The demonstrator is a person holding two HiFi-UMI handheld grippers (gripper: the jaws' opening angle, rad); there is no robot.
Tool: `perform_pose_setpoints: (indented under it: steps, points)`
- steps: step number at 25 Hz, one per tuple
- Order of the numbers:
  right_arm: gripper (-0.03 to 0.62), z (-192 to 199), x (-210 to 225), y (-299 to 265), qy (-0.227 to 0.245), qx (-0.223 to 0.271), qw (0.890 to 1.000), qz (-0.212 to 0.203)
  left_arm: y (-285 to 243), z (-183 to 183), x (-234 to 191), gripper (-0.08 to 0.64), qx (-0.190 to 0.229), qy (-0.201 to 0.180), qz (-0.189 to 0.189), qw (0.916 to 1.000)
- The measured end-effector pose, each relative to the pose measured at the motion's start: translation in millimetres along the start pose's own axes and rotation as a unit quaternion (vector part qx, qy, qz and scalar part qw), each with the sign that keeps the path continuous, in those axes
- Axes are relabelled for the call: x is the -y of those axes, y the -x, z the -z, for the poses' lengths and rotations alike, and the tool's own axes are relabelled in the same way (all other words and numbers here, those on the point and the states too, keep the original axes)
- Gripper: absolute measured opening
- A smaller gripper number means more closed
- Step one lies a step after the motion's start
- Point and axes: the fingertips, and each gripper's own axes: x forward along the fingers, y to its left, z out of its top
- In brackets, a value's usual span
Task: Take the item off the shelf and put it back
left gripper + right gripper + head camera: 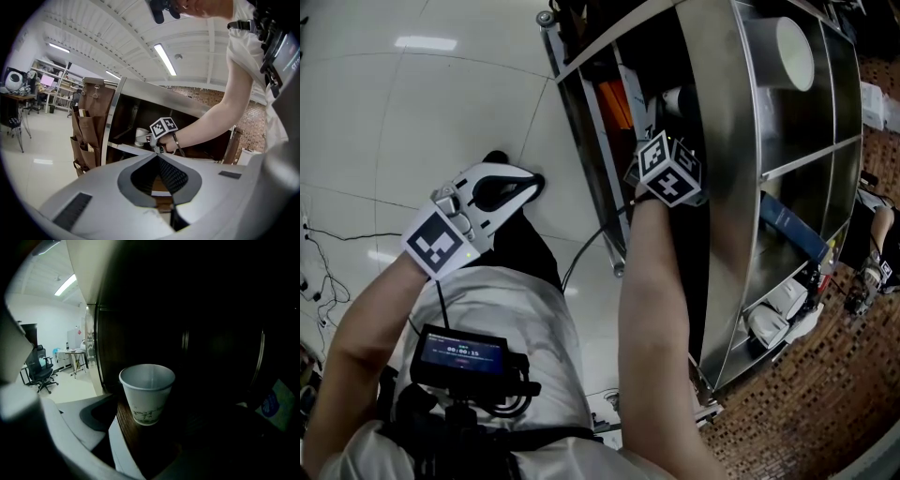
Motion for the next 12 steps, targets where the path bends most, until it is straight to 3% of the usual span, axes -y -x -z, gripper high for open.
perform_pose_setpoints:
  steps: [9, 10, 12]
  points:
    - [0.422, 15, -4, 28, 0.002, -0.009, 1.000, 0.006, -3, 0, 5, 0.002, -0.006, -0.005, 0.015, 0.9999]
    - [0.411, 17, -4, 31, 0.006, -0.010, 1.000, 0.007, -3, 0, 5, 0.002, -0.007, -0.006, 0.017, 0.9998]
    - [0.312, 19, -3, 38, 0.014, -0.009, 1.000, 0.016, -3, 0, 6, 0.002, -0.009, -0.008, 0.020, 0.9997]
